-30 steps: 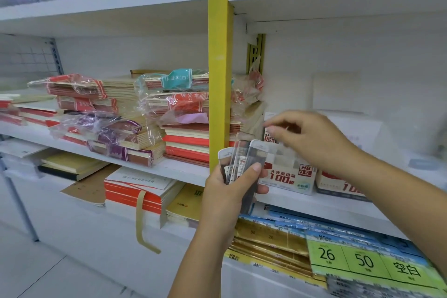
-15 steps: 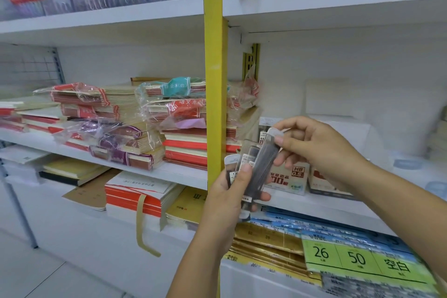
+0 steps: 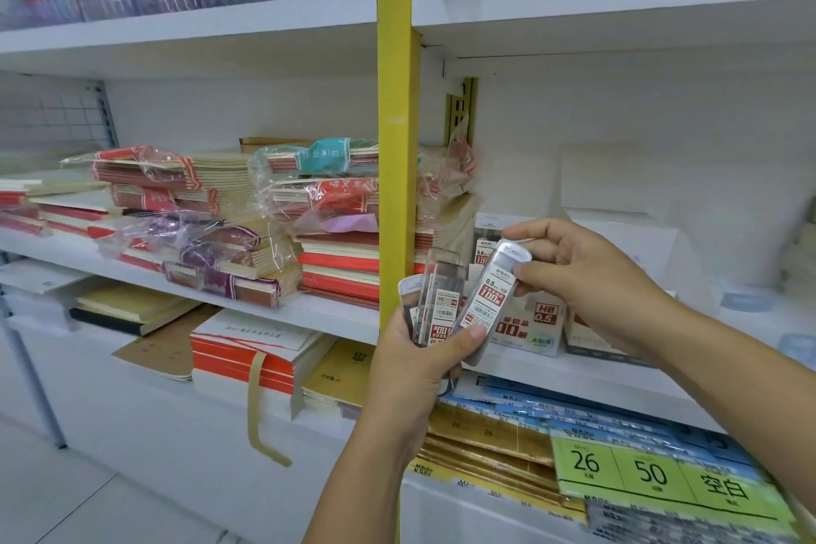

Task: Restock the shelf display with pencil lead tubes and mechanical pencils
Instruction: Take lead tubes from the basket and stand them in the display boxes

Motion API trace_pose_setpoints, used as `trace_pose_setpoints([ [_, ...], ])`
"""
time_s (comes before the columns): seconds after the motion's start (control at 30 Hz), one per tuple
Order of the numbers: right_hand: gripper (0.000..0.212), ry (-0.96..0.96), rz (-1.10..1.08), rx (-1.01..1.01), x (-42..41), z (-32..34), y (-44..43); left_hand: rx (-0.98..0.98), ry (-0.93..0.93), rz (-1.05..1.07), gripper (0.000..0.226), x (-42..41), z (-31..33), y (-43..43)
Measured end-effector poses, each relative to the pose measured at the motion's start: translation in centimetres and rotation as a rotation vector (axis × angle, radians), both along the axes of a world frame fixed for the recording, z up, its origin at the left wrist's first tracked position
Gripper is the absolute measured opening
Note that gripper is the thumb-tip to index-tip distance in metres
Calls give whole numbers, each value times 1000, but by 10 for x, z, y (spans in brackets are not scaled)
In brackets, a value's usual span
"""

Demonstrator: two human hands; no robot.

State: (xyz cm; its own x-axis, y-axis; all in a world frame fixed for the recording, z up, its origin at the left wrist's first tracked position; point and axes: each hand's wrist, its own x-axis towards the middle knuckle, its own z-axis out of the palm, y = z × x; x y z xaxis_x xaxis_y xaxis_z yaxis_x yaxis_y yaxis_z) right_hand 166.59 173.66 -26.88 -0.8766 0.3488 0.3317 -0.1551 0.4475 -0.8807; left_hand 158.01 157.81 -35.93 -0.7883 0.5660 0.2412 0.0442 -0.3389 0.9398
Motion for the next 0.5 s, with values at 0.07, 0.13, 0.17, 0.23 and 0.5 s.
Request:
trace_pose_setpoints([
  [0.07,21,-27,15,29,1,2,0,-9,12,12,51,-1,-1,2],
  [0.13,19,-32,-7,70,1,6,1,-26,14,22,47,0,-2,4],
  [0.17,18,7,-49,72,2,10,2,-30,9,29,41,0,-2,5],
  [0.23,17,181,-170,42,1,23,8,-31,-5,53,22,-2,-2,6],
  [0.5,21,279,-323,747,-38,36,21,-51,-39,94,15,-12,-2,7],
])
